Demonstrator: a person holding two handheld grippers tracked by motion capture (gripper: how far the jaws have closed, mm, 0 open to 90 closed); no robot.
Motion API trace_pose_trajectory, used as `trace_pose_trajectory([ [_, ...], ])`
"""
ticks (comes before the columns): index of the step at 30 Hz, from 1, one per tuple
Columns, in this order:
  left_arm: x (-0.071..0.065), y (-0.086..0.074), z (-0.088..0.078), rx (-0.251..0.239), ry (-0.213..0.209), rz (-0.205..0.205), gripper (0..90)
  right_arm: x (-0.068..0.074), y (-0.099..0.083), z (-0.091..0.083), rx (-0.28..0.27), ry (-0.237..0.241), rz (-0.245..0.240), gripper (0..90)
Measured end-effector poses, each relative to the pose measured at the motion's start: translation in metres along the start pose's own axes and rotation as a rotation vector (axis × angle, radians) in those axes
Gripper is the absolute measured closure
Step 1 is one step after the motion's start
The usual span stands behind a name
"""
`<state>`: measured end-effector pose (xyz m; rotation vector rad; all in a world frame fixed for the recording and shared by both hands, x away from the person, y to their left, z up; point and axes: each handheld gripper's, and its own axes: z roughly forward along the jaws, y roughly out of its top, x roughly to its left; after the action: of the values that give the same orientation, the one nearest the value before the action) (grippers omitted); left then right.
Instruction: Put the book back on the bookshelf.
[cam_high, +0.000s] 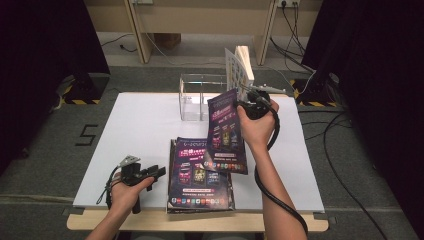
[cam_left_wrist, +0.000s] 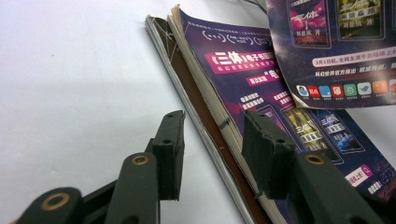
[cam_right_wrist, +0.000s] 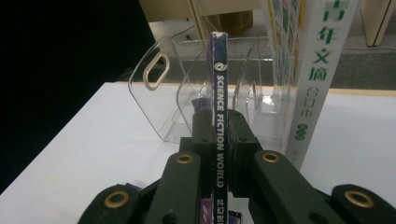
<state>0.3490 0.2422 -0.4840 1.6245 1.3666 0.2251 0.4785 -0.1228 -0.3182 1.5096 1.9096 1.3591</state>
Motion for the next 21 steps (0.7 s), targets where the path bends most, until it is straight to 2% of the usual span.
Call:
trace_pose_trajectory([
  [7, 0.003, 0.002, -0.001, -0.005, 0.004, -0.005, 58.6, 0.002, 0.011, -0.002, -0.029, -0.009, -0.007, 84.6],
  [13, 0.004, 0.001, -0.002, -0.004, 0.0, -0.004, 58.7, 0.003, 0.021, -0.003, -0.084, -0.028, -0.008, 84.6],
  [21, 0.004, 0.001, -0.002, -0.006, 0.001, -0.004, 58.6, 0.009, 0.029, 0.001, -0.109, -0.034, -0.018, 84.6],
])
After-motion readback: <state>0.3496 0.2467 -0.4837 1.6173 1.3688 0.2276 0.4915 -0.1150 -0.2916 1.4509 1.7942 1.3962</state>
